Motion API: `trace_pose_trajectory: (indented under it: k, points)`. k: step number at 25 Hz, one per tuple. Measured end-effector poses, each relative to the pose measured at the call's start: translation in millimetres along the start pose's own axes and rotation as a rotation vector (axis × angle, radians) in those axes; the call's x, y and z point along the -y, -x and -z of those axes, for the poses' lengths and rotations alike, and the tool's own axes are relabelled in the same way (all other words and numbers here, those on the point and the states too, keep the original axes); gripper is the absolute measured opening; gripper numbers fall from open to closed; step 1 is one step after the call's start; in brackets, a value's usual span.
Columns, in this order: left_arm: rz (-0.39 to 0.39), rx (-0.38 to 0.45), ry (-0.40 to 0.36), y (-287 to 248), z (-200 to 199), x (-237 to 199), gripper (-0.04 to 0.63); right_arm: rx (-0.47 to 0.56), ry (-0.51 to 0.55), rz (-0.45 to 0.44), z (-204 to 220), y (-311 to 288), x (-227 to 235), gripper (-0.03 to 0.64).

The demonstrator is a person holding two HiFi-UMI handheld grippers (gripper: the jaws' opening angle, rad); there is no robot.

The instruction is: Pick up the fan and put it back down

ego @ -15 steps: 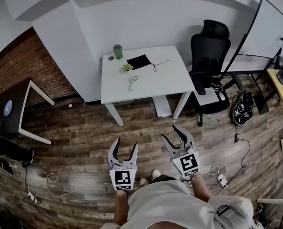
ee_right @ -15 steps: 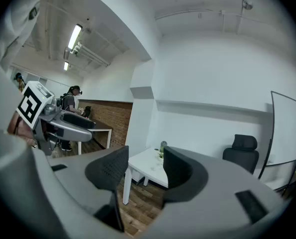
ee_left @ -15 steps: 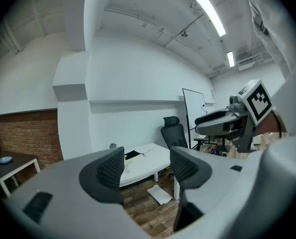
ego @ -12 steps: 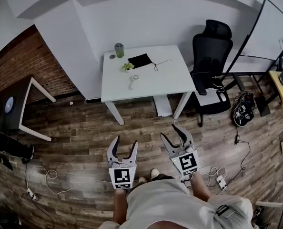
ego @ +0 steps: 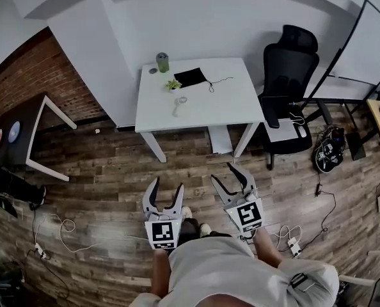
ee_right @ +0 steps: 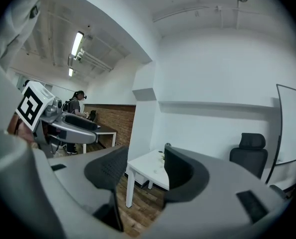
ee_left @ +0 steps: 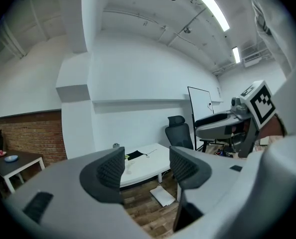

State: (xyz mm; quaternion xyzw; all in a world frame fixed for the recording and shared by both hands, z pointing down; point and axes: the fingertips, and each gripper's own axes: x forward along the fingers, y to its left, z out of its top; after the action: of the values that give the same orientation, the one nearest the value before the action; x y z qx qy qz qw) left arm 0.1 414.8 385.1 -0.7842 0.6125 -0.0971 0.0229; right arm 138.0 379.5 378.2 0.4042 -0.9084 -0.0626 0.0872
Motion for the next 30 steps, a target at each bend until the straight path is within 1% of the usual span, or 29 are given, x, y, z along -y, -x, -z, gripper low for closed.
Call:
trace_pose_trajectory:
  k: [8, 14, 21, 30]
  points:
    - [0.001, 0.004, 0.014, -32, 8, -24, 0.272, -0.023, 0.012, 0.008, 8, -36, 10, 0.233]
    - [0.028, 0.011, 0.021, -67, 11, -56, 0.27, -0.045, 0.009, 0.032, 12, -79, 18, 0.233]
    - [0.06, 0.02, 0.012, -102, 10, -91, 0.27, -0.064, 0.006, 0.06, 12, -123, 25, 0.232]
    - [0.105, 0.02, 0.016, -137, 15, -125, 0.268, -0.093, 0.008, 0.098, 13, -166, 30, 0.23]
